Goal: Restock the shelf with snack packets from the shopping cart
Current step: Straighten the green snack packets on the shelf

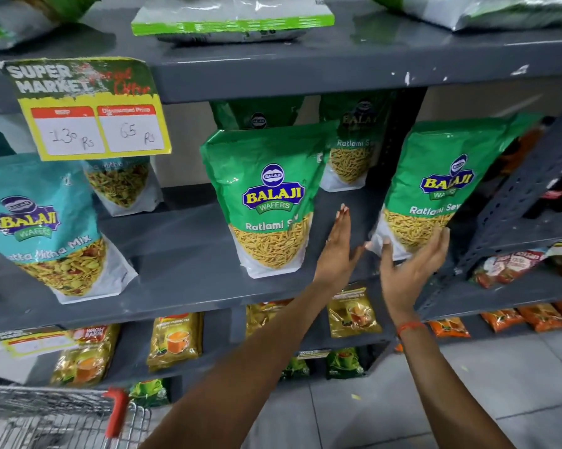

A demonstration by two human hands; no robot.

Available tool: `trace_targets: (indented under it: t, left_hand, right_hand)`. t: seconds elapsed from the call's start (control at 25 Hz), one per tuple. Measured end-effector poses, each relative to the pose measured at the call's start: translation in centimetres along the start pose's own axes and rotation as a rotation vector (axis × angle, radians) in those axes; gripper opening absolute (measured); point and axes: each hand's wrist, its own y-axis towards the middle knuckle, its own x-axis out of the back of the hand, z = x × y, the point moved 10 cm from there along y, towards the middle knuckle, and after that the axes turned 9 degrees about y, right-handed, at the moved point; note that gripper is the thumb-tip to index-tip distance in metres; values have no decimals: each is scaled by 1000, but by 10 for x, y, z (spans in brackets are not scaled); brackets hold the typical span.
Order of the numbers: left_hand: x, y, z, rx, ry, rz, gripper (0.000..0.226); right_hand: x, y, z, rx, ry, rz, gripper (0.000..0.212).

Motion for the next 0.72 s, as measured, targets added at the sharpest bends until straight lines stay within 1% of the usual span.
trace_targets:
  t: [0.04,0.12,0.2,0.24,0.32,0.36,0.48,0.6,0.72]
  left_hand:
    - [-14,6,4,50,-12,74,79]
    - [-37,16,9,131,-28,216,85]
    - [-53,23,9,184,-52,305,91]
    - [-59,27,8,201,-72,323,93]
    - [-66,33,5,206,-87,335,94]
    - [-68,35,6,211,-102,331,93]
    - [-74,35,18,252,-149,296,96]
    - [-74,30,18,240,-148,286,86]
    - [-70,30,13,233,-146,304,75]
  right_hand:
    - [8,5,-14,-81,9,1,87]
    - [11,16,-41,-233,55,85,100]
    - [6,24,-62,-331,76,198,106]
    - [4,28,-70,-366,78,241,109]
    - [-1,33,-77,-403,78,277,110]
    - [-2,36,-77,-410,78,275,108]
    - [-1,36,-72,-388,126,239,93]
    - [0,33,-69,-383,156,243,92]
    - [0,33,-70,-396,122,272,94]
